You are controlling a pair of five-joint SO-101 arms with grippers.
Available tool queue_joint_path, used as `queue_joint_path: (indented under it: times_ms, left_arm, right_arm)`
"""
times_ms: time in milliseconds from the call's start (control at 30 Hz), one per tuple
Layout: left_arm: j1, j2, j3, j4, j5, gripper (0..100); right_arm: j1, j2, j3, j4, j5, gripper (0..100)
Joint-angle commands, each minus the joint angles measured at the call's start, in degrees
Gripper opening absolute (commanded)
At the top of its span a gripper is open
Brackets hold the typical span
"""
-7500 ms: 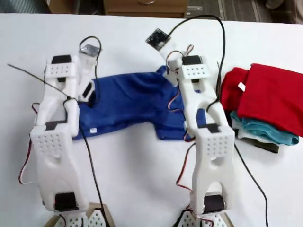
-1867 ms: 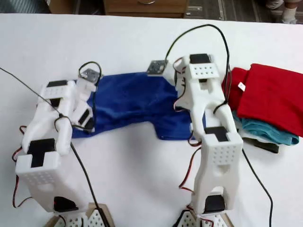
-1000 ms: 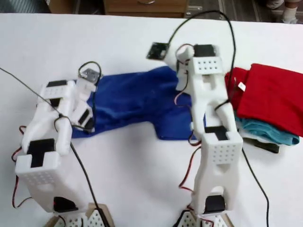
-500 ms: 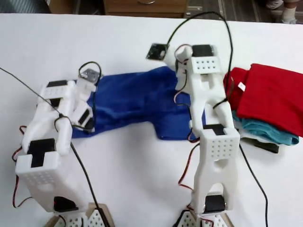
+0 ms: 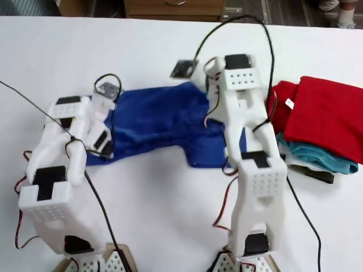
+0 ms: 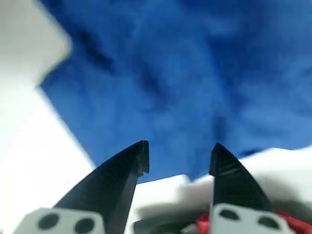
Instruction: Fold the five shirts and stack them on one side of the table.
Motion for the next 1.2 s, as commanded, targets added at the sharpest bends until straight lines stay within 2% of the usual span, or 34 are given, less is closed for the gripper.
queue_joint_path:
  times_ms: [0,167,400,767,1100,1167]
  left_arm:
    - [0.44,0.7,-0.48,-2.46,0.53,17]
    - [0.44,0.7,-0.48,-2.46,0.53,17]
    - [0.44,0.7,-0.48,-2.46,0.53,17]
    - [0.44,0.7,-0.48,-2.46,0.53,17]
    - [0.44,0.7,-0.48,-2.46,0.53,17]
    - [0.44,0.7,-0.48,-2.46,0.53,17]
  right_arm:
    - [-2.77,-14.29,16.62,-1.89,2.29,21.3]
    - [-5.41,-26.77,36.48,-10.77,2.64,21.2]
    - [-8.22,-29.49,51.34,-20.0,2.55,21.2]
    - [-7.87,-29.05,53.71,-25.19,2.64,21.1]
    - [-7.34,-19.91,53.01,-27.91,2.64,21.1]
    - [-6.55,-18.95,51.43,-28.26,2.37,18.5]
